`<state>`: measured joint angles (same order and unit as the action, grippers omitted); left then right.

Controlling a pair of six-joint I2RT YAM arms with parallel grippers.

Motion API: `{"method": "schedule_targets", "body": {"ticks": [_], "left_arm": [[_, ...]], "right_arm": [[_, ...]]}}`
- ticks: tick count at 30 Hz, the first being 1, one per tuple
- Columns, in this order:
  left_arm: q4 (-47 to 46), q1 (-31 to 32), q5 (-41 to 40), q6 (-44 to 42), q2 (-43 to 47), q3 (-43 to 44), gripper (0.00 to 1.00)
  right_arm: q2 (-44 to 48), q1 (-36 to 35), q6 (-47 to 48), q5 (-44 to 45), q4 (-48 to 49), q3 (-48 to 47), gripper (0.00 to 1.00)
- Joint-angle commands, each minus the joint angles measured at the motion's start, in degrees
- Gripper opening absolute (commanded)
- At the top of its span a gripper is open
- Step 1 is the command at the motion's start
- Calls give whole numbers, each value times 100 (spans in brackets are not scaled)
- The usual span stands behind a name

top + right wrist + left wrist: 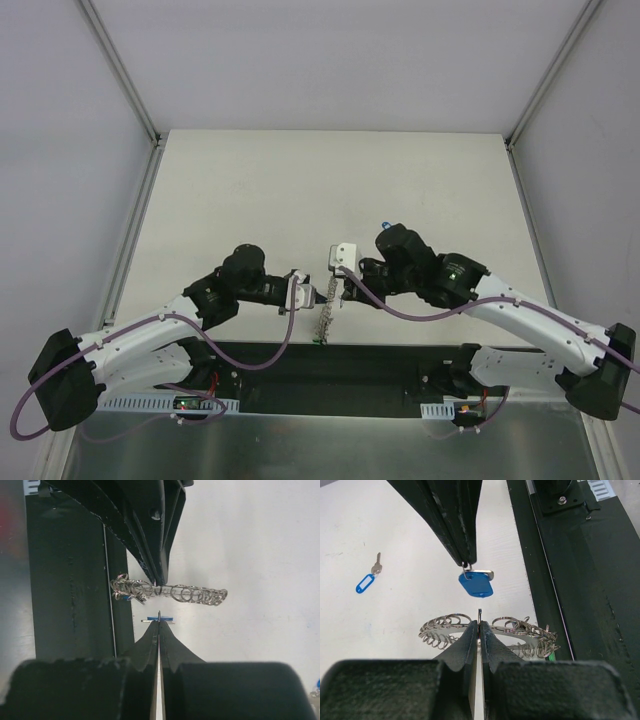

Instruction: Put the keys on the keyring

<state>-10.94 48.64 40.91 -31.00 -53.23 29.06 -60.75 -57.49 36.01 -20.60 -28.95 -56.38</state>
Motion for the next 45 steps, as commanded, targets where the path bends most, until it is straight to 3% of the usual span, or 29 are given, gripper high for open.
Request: {"method": "schedule_targets", "body": {"ticks": [1, 45], "left_arm": [[-584, -136, 514, -82, 15, 12, 0], [-655, -224, 787, 156, -170, 135, 0]], "right_arm": [[-191, 45, 11, -506, -287, -338, 1], [-631, -183, 275, -50, -14, -365, 1]]}}
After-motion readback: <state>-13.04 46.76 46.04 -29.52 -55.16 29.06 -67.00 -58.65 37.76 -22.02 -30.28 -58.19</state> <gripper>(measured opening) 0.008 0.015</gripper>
